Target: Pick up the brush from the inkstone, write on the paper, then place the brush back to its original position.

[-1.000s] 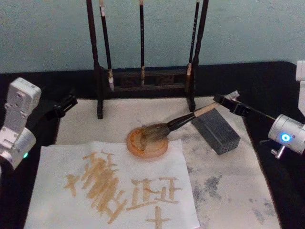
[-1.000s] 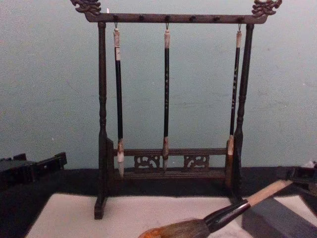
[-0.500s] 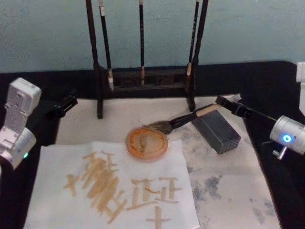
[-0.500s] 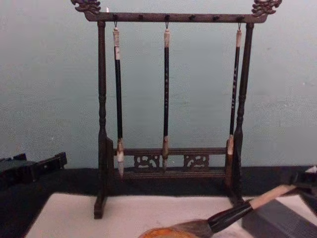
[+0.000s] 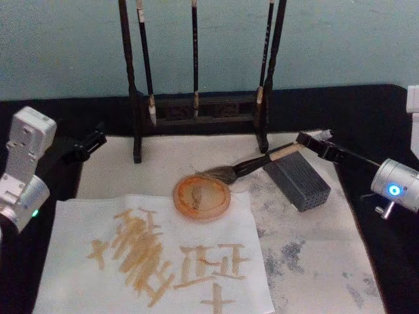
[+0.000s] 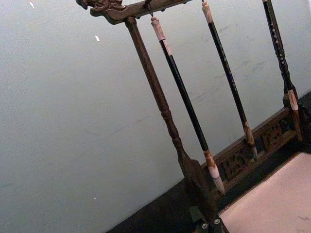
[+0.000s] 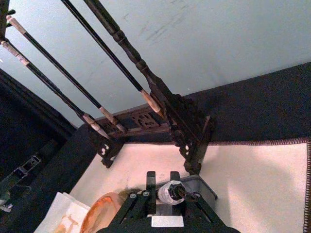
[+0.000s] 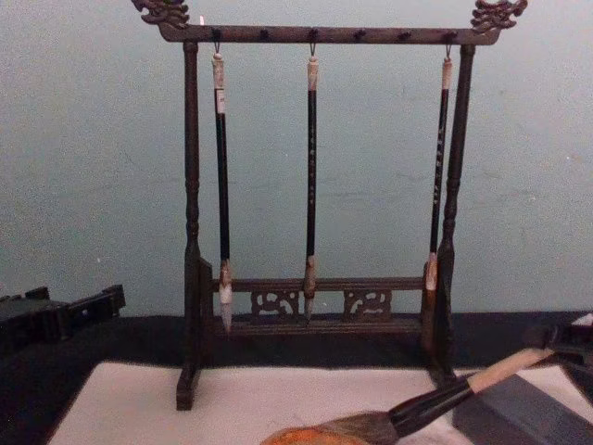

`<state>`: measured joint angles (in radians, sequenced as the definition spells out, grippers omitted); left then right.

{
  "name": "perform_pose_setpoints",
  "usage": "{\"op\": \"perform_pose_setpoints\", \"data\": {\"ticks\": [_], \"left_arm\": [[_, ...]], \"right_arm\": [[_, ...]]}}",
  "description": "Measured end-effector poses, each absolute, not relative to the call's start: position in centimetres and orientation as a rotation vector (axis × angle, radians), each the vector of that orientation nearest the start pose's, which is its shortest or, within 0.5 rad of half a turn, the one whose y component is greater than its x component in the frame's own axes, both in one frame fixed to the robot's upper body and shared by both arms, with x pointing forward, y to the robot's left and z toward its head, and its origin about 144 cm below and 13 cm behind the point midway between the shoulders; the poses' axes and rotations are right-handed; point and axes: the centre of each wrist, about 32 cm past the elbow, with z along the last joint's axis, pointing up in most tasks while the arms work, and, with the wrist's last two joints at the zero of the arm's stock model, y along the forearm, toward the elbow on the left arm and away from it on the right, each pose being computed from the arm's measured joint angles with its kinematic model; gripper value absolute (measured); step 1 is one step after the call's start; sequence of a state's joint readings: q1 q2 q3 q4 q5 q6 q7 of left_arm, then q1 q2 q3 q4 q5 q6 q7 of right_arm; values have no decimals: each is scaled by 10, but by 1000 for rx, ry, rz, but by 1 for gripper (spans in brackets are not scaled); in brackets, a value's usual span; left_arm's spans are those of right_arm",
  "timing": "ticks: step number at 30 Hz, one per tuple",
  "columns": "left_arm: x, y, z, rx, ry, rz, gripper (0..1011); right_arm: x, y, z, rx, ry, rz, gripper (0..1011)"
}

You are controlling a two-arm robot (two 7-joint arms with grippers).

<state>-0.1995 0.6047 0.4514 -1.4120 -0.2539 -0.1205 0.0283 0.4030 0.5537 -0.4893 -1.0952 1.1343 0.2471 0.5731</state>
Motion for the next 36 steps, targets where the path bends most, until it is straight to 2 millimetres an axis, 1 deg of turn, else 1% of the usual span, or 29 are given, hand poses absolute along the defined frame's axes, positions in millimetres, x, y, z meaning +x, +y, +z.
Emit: {"op": "perform_pose_setpoints", "data": {"ticks": [4,6,8,11,12,14,15,18,19,21,22,25,28,29,36], "left_arm": [[489,310,1140,304,-285,1248,1002],[489,310,1140,305,-285,1248,1000],[489,310,1140,305,-285,1248,1002],[489,310,1140,304,-285,1248,1002],[489,310,1140,305,-285,1248,1002],[489,310,1140,304,-285,1248,1002],[489,310,1140,304,-285,1248,1002],[489,310,1140,304,-285,1248,1002],[489,310,1140,304,-285,1248,1002],[489,310,1140,304,-285,1248,1002],[489,310,1140,305,-285,1248,1002],[489,310,1140,304,-285,1248,1002],[489,310,1140,304,-285,1248,1000],[489,310,1140,304,-285,1248,1002],[489,310,1140,304,-285,1248,1002]], "right_arm": [[540,-344,1126,129,682,-848,175],[540,-345,1126,126,683,-851,225],[540,-344,1126,127,683,-851,325],[540,-344,1126,127,683,-850,392],[540,-344,1126,128,683,-850,461],[540,-344,1126,128,683,-849,515],[540,-344,1126,129,683,-849,585],[540,-344,1126,129,684,-848,654],[540,-344,1126,130,684,-848,723],[540,-344,1126,130,684,-848,756],[540,-344,1126,130,684,-848,828],[540,-344,1127,129,683,-857,883],[538,-344,1127,124,682,-877,981],[538,-345,1128,122,681,-882,1004],[532,-348,1133,87,651,-931,1006]]}}
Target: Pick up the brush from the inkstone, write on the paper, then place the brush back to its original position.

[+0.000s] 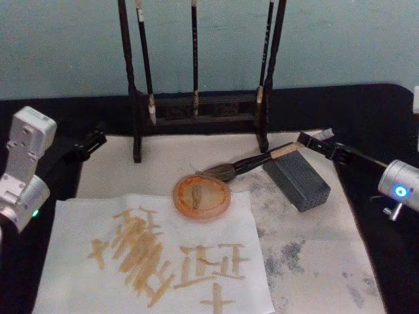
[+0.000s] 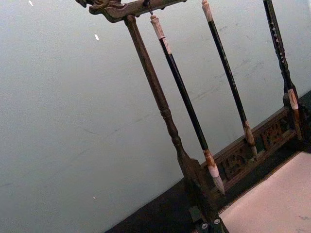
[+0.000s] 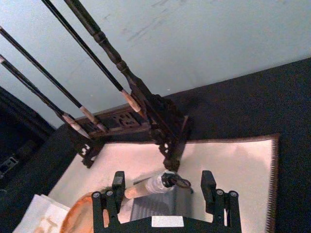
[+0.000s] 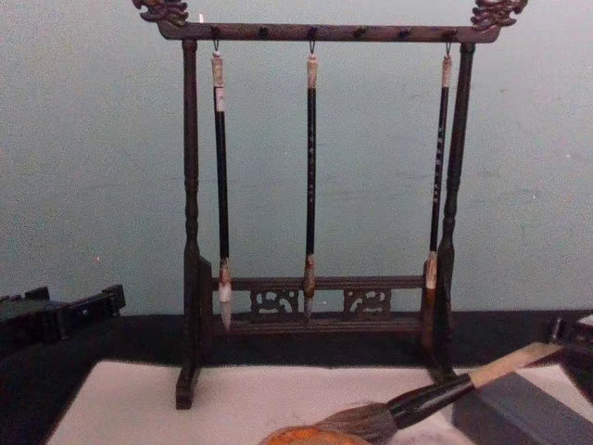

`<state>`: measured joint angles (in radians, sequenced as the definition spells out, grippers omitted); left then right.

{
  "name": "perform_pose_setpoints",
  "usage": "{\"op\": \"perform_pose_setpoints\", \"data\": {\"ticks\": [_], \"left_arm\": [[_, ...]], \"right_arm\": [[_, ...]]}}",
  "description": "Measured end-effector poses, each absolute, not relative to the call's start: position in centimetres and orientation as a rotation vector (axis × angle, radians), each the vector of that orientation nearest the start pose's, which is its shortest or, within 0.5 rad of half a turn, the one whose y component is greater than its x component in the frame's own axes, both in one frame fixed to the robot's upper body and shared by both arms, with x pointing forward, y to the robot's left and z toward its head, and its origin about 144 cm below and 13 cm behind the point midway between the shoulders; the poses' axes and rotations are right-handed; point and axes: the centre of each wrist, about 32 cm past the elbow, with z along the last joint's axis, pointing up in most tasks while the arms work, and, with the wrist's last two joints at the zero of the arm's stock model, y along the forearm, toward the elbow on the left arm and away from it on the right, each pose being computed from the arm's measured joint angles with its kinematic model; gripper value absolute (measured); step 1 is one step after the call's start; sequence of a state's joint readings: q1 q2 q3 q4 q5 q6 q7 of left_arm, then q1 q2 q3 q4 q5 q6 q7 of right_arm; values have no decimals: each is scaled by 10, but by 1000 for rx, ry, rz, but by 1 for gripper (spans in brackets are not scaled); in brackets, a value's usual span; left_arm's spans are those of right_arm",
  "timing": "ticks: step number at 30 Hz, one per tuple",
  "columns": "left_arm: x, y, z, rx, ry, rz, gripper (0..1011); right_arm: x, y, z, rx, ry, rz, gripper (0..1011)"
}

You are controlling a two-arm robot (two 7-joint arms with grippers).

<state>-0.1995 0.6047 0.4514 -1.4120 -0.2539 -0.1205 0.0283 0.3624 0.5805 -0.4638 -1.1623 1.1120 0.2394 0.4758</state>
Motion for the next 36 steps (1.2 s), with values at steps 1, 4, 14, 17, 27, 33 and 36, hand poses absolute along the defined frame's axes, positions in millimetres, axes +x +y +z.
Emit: {"op": "perform_pose_setpoints", "data": {"ticks": [1,4,14,17,27,33,36], "left_arm": [[489,310,1140,305,-285,1248,1002],[489,310,1140,305,-285,1248,1002],[489,310,1140,304,-285,1248,1002],[489,310,1140,304,-285,1248,1000],[489,310,1140,304,-285,1248,1002],[489,310,1140,305,-285,1248,1002],[489,310,1140,304,-285,1248,1002]], "right_arm": [[531,-348,1134,84,647,-935,1006],[528,-349,1136,73,639,-950,1008],[509,-350,1146,16,532,-1029,1006],[503,-348,1149,-4,485,-1049,1006],[480,-337,1162,-80,278,-1105,1006],[466,-328,1168,-123,168,-1108,1006],[458,-323,1171,-143,121,-1103,1006]]}}
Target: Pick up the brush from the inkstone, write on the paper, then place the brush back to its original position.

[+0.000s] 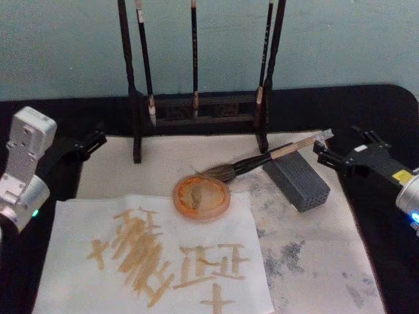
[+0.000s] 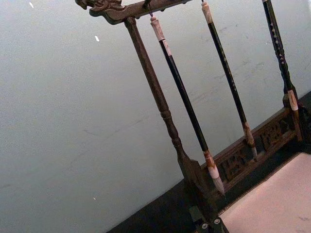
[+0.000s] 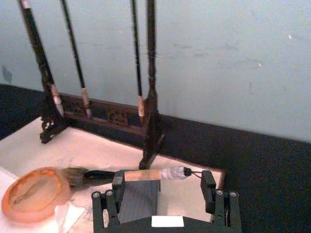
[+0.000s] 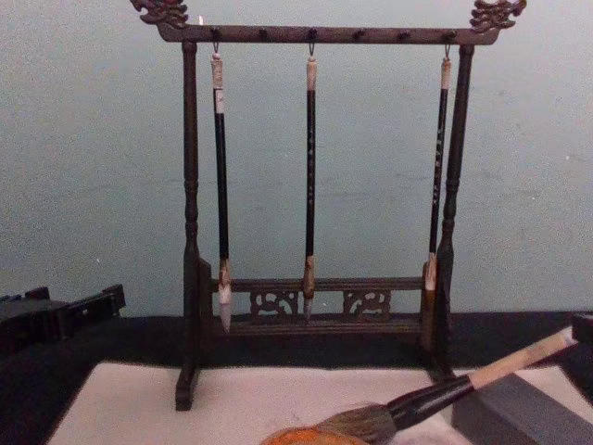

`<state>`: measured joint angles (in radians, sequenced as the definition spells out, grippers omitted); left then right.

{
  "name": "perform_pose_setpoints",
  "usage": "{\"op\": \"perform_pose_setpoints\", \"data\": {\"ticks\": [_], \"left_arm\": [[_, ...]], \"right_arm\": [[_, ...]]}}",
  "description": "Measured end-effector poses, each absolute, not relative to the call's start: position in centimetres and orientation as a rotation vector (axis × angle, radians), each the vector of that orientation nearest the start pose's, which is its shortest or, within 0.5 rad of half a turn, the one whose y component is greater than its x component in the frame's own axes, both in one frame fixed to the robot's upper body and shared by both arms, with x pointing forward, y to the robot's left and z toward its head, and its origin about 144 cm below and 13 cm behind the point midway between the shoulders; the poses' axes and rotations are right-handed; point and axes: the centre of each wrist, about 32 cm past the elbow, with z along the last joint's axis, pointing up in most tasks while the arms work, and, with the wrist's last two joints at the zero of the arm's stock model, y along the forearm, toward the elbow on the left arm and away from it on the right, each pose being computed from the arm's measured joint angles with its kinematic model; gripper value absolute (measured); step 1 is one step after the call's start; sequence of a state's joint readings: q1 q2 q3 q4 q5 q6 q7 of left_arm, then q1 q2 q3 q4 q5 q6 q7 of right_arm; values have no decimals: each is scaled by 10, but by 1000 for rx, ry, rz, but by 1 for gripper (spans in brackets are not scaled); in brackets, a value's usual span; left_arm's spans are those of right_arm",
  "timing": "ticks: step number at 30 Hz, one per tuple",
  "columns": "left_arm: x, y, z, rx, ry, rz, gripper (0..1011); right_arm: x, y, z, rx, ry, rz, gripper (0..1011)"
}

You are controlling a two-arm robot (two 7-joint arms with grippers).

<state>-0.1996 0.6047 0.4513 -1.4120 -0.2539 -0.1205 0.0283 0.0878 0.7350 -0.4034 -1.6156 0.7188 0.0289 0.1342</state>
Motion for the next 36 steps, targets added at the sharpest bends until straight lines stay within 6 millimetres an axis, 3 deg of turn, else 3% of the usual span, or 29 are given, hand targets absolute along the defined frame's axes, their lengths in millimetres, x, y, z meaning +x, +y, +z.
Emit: {"op": "perform_pose_setpoints", "data": {"ticks": [14,36], "left_arm": [[489,310,1140,304,-285,1248,1002],[489,310,1140,305,-285,1248,1002]], "right_arm": [[427,-299,1182,-179,-56,-1039,1006],[421,-276,1171,-212,-126,-966,1006]]}}
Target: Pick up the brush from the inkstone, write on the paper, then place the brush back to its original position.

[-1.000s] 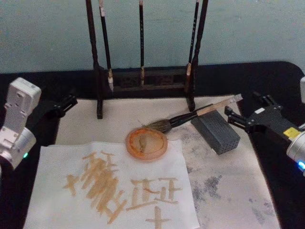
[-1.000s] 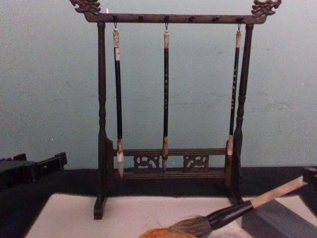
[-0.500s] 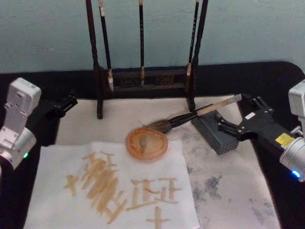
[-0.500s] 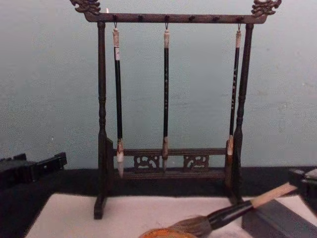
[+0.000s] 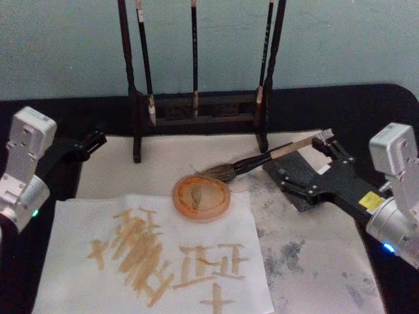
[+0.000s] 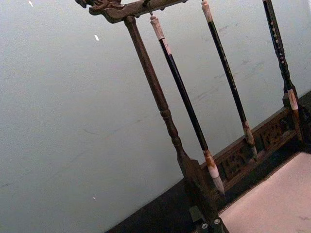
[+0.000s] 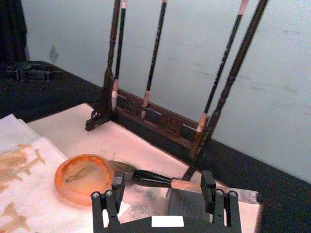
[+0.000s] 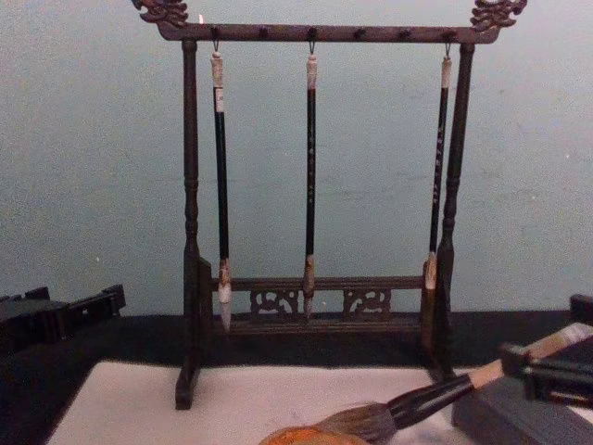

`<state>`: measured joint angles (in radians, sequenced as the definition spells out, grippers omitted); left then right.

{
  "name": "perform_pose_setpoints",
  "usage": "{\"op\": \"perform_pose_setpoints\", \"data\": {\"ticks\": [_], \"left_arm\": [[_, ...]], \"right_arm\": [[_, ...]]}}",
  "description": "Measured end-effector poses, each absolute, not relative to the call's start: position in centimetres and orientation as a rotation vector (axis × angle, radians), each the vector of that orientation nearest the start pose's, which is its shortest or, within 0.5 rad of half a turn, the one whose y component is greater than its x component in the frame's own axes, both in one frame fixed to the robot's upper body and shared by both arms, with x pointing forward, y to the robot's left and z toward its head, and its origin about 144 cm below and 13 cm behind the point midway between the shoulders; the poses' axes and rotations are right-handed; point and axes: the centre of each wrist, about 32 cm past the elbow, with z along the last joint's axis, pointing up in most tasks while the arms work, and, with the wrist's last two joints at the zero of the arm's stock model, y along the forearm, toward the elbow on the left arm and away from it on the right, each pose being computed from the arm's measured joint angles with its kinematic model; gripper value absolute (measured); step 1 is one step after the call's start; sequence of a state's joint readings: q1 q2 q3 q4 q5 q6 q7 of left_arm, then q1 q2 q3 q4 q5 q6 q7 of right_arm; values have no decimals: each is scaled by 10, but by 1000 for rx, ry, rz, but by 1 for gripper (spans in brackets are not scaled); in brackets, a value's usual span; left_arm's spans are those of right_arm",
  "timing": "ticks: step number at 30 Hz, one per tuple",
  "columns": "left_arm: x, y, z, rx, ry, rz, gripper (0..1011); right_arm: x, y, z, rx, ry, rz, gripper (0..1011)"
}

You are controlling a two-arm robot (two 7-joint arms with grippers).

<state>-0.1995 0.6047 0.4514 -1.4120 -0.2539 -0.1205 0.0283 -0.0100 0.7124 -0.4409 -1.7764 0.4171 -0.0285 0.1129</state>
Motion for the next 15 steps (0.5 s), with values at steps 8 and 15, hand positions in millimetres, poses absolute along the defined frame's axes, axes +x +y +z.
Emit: {"op": "perform_pose_setpoints", "data": {"ticks": [8,15], "left_arm": [[489,310,1140,305,-285,1248,1002],[489,310,1140,304,-285,1248,1002]], "right_arm": [[420,-268,1165,-226,-151,-938,1006],[420,-268,1165,-227,-151,-938,1006]]}}
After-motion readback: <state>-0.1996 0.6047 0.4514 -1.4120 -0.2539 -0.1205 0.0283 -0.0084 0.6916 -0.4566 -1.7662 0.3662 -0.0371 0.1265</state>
